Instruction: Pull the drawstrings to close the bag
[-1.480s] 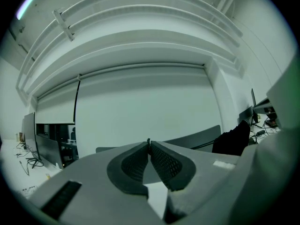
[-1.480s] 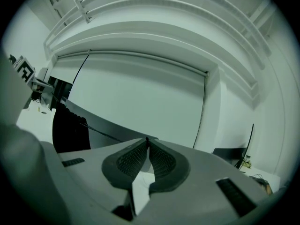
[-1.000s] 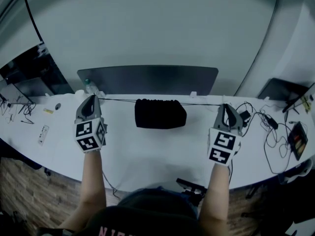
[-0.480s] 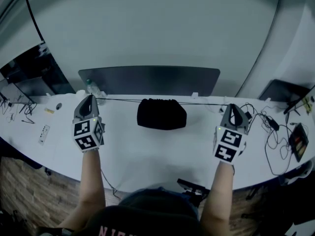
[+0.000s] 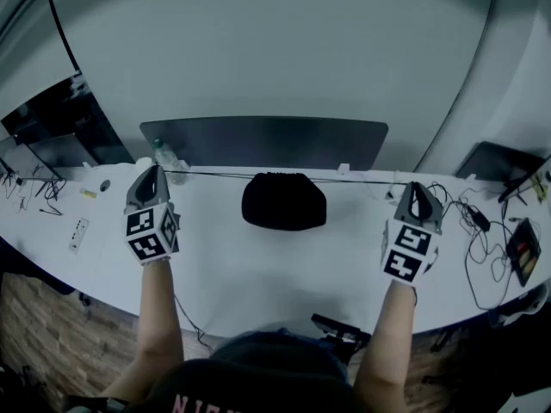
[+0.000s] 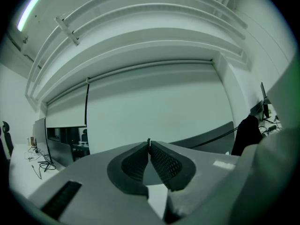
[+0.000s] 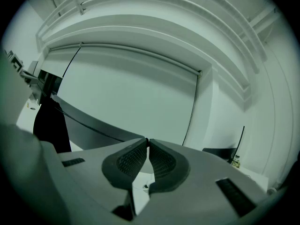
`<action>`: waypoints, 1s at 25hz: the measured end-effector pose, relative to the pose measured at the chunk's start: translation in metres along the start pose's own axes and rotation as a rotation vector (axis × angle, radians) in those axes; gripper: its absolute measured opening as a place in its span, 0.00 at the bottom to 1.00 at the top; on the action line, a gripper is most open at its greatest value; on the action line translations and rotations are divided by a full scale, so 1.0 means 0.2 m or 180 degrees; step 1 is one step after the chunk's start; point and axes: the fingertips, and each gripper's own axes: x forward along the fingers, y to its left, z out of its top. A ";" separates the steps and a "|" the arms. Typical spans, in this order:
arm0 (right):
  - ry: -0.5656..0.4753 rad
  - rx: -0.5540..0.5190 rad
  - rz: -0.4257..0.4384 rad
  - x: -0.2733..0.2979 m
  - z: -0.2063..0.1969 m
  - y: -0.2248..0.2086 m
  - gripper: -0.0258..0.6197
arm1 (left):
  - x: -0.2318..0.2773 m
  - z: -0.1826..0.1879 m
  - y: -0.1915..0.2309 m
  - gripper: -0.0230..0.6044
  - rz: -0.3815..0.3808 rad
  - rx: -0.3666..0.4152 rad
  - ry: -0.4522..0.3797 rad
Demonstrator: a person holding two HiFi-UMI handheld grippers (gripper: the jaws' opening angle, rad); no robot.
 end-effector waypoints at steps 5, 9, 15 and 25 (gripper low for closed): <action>0.0010 0.0035 -0.0011 0.01 0.00 -0.02 0.05 | 0.01 0.00 0.02 0.06 0.0017 0.0018 0.0012; 0.0030 0.0061 -0.0012 0.02 -0.01 -0.03 0.05 | 0.03 -0.01 0.03 0.06 0.0027 -0.0007 0.0031; 0.0030 0.0064 -0.0010 0.02 -0.01 -0.03 0.05 | 0.04 0.00 0.04 0.06 0.0052 -0.0038 0.0011; -0.0002 0.0049 -0.0028 0.06 0.01 -0.07 0.05 | 0.10 0.03 0.02 0.06 0.0016 0.0052 0.0008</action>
